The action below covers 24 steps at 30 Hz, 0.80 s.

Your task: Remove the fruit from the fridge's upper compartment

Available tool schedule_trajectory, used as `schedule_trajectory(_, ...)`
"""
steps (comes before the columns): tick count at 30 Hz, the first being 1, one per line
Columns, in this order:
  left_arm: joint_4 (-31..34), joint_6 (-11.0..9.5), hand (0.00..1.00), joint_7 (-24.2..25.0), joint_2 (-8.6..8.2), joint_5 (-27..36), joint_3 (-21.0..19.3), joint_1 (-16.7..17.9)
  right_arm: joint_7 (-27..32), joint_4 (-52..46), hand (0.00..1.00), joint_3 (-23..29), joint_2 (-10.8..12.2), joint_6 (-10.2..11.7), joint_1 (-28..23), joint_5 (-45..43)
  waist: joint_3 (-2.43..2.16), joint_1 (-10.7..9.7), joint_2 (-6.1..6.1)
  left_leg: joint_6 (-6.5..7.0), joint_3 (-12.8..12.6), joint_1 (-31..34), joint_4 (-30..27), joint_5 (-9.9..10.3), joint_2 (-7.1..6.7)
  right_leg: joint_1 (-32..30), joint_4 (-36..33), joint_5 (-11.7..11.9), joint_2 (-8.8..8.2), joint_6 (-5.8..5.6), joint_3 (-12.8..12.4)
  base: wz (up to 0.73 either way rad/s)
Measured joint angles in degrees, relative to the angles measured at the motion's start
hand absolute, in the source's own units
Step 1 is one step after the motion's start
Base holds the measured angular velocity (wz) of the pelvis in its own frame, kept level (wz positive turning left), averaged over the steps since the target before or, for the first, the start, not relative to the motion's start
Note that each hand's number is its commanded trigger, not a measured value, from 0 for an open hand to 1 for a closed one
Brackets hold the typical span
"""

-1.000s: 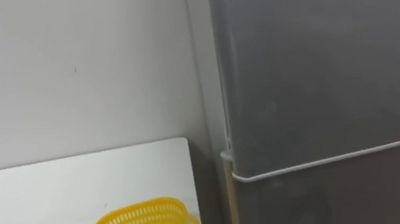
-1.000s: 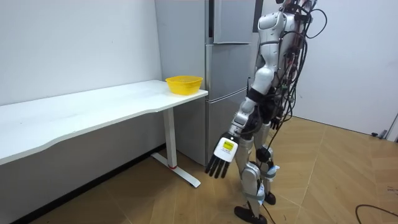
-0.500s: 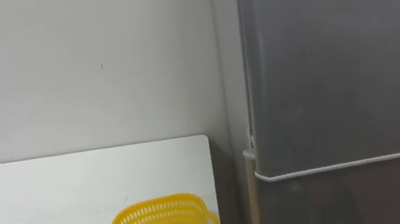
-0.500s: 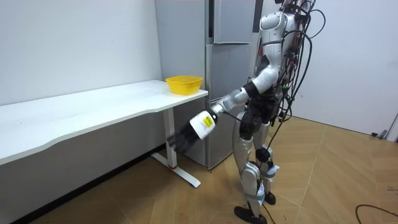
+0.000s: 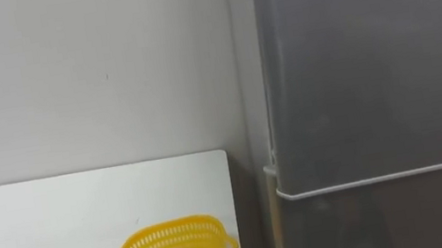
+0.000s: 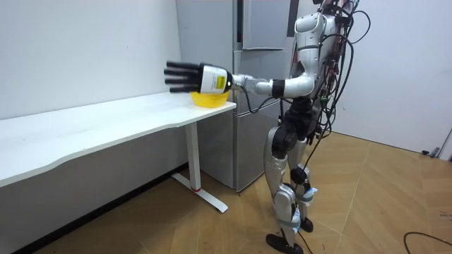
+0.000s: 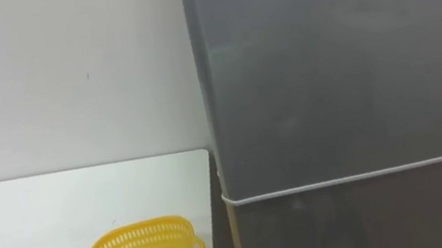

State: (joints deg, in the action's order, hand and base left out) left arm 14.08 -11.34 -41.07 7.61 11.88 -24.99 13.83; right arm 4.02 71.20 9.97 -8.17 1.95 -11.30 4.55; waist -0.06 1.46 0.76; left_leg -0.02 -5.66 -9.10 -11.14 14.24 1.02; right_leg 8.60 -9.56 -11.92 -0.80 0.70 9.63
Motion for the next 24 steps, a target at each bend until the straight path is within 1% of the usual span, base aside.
schedule_trajectory(2,6.0,-0.2,0.0,2.9,1.14,1.8,1.0,-0.4,-0.2,0.4,0.0,0.0,0.0,0.0,0.0,-0.4,0.26,-0.8,0.09,0.02,0.4,0.1,-0.2,0.0,-0.13,0.2,-0.1,-0.1,-0.07,-0.1,0.3,0.14)
schedule_trajectory(4,8.7,-0.2,0.0,5.2,1.61,1.7,1.4,-1.5,-0.7,0.4,0.0,-0.1,0.0,0.0,0.0,-0.4,0.47,-1.1,0.36,0.02,0.4,0.2,-0.2,0.0,-0.16,0.3,-0.1,-0.1,-0.05,-0.12,0.1,0.04)
schedule_trajectory(5,10.6,-0.2,0.0,7.2,1.72,1.7,1.7,-2.3,-1.3,0.4,0.0,-0.1,0.0,0.0,0.0,-0.7,0.72,-1.2,0.27,0.03,0.4,0.5,-0.2,0.0,-0.16,0.2,-0.1,-0.1,-0.03,-0.12,0.0,0.0)
schedule_trajectory(6,11.2,-0.2,0.0,8.3,1.73,1.7,1.8,-2.7,-1.5,0.4,0.0,-0.1,0.1,0.0,0.2,-0.8,0.65,-1.3,0.58,0.03,0.4,0.5,-0.2,0.0,-0.16,0.2,-0.1,-0.1,-0.04,-0.12,0.0,0.0)
schedule_trajectory(8,12.2,-0.2,0.0,12.2,1.88,1.7,3.3,-5.0,-1.7,0.7,0.0,-0.1,0.0,0.0,0.3,-1.2,0.78,-1.4,0.79,0.03,0.6,0.9,-0.2,0.0,-0.2,-0.5,-0.1,-0.1,-0.06,-0.13,0.0,0.0)
schedule_trajectory(9,12.4,-0.1,0.0,13.3,1.87,1.7,3.8,-5.5,-1.7,0.7,0.0,-0.1,0.0,0.0,0.4,-1.2,0.68,-1.4,0.91,0.04,0.5,1.0,-0.2,0.0,-0.2,-0.7,-0.1,-0.1,-0.05,-0.13,0.0,-0.05)
schedule_trajectory(10,12.9,0.0,0.0,15.4,1.88,1.9,4.9,-6.2,-1.7,0.6,0.0,-0.3,-0.1,0.0,0.5,-1.1,0.41,-1.4,1.1,0.05,0.3,1.5,-0.2,0.0,-0.19,-1.2,-0.2,-0.1,-0.03,-0.13,0.0,-0.06)
schedule_trajectory(11,13.5,0.3,0.0,17.8,1.88,2.6,6.4,-6.8,-1.7,0.6,0.0,-0.5,-0.1,0.0,0.7,-0.8,0.42,-1.5,1.07,0.07,0.3,1.7,-0.2,-0.1,-0.17,-1.6,-0.3,-0.1,-0.02,-0.13,0.0,-0.06)
schedule_trajectory(12,13.9,0.6,0.0,19.0,1.89,3.2,7.3,-6.9,-1.7,0.6,0.0,-0.7,-0.1,0.0,0.7,-0.5,0.44,-1.7,1.01,0.06,0.3,1.8,-0.2,-0.1,-0.17,-1.6,-0.3,-0.1,-0.01,-0.13,0.0,0.0)
schedule_trajectory(14,14.6,2.7,0.0,23.7,1.92,4.2,10.2,-7.8,-1.7,0.6,0.0,-1.6,-0.1,0.0,1.1,-0.6,0.47,-3.0,0.8,0.06,0.3,1.7,-0.1,-0.1,-0.12,-1.6,-0.3,-0.1,0.02,-0.13,-0.1,0.0)
schedule_trajectory(15,14.6,3.3,0.0,24.8,1.94,4.2,10.7,-8.2,-1.7,0.6,0.0,-1.8,-0.1,0.0,1.3,-0.7,0.5,-3.3,0.75,0.06,0.3,1.7,-0.1,-0.1,-0.12,-1.6,-0.3,-0.1,0.02,-0.13,-0.1,0.0)
schedule_trajectory(16,14.6,4.3,0.0,26.9,2.08,4.6,11.9,-9.2,-1.8,0.6,0.0,-1.9,-0.1,0.0,1.4,-0.7,0.56,-4.1,0.62,0.06,0.3,1.7,-0.1,-0.1,-0.1,-1.5,-0.3,-0.1,0.01,-0.13,0.0,0.0)
schedule_trajectory(19,14.6,5.3,0.0,31.7,2.43,6.2,14.6,-10.4,-2.5,0.6,0.0,-2.0,-0.1,-0.1,1.5,-0.8,0.65,-4.8,0.49,0.06,-0.4,1.6,0.0,-0.1,0.05,-1.7,-0.3,0.0,0.06,-0.12,-0.4,-0.11)
schedule_trajectory(20,14.6,5.8,0.0,33.6,2.43,6.3,15.3,-10.5,-3.1,0.6,0.0,-2.0,-0.2,-0.2,1.4,-0.8,0.69,-5.3,0.42,0.06,-0.4,1.6,0.0,-0.1,0.08,-1.7,-0.3,0.0,0.09,-0.11,-0.5,-0.12)
schedule_trajectory(22,14.5,6.7,0.0,35.8,2.43,6.5,16.4,-10.6,-3.8,0.6,0.0,-2.0,-0.2,-0.4,1.3,-0.9,0.71,-5.9,0.39,0.06,-0.7,1.5,0.0,-0.1,0.11,-1.9,-0.3,0.0,0.22,-0.11,-1.1,-0.11)
schedule_trajectory(24,14.5,7.7,0.0,38.3,2.44,6.6,16.9,-11.0,-4.2,0.6,0.0,-2.0,-0.2,-0.6,1.3,-1.0,0.7,-6.1,0.35,0.05,-0.7,1.5,0.0,-0.1,0.16,-2.1,-0.3,0.0,0.3,-0.05,-1.6,-0.17)
